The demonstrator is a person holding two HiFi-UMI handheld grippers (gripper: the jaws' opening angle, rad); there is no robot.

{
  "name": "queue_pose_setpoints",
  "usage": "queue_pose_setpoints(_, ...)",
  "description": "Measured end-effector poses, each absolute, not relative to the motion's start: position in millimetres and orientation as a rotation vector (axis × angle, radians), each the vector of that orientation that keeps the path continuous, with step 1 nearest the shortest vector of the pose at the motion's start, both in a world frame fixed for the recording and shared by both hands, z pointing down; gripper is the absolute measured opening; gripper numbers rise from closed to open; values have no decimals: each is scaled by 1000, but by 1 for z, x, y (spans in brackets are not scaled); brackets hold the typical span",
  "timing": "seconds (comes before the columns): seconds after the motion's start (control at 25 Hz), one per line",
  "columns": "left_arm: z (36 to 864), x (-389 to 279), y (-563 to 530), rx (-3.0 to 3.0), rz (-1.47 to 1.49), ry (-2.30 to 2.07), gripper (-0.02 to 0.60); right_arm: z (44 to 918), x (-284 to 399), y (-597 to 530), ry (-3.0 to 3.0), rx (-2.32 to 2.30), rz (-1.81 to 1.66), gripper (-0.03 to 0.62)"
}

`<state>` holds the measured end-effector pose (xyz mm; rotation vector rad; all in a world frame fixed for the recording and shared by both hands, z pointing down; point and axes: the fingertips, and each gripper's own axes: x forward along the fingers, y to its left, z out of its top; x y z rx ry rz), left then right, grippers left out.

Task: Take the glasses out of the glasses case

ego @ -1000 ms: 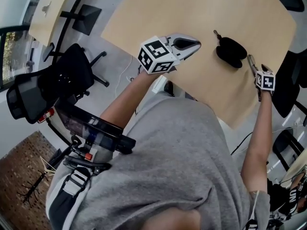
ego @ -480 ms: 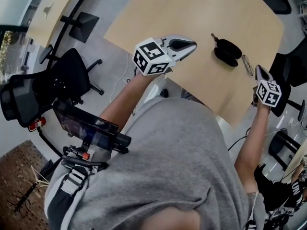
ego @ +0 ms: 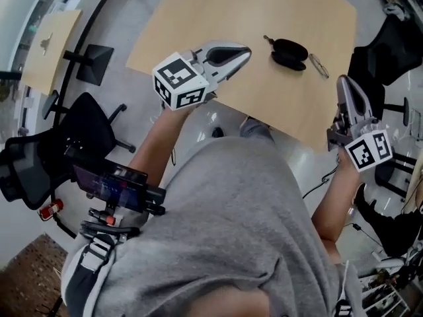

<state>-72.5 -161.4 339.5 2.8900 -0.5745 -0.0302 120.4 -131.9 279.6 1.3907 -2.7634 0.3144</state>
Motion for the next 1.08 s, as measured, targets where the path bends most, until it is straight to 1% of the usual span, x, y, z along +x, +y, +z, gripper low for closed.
queue_pose_setpoints(0.16,307,-44,-129,2964,-80,-509,6,253,124,-72,-2717,1417,141,8)
queue_pose_setpoints(0.24,296,-38,-118,2983,-91,-496,6,248,122,-52,-2706,1418,113,8)
queue_pose_setpoints(0.44,284,-32,-93,3005,-82,-516,6,245,127,-12,-2707,1412,147,8)
queue_pose_setpoints(0.64,282,2,-40,3001,-54,-595,6,250,174,51,-2705,1412,158,8)
queue_pose_setpoints(0.84,296,9,-20,2930,-42,-625,6,254,173,72,-2708,1367,207,8)
queue_pose_setpoints(0.92,298,30,13,2920,-51,-609,6,254,186,105,-2713,1356,203,8)
queue_pose_setpoints(1.08,298,90,112,2942,-43,-556,6,262,229,205,-2721,1347,220,8)
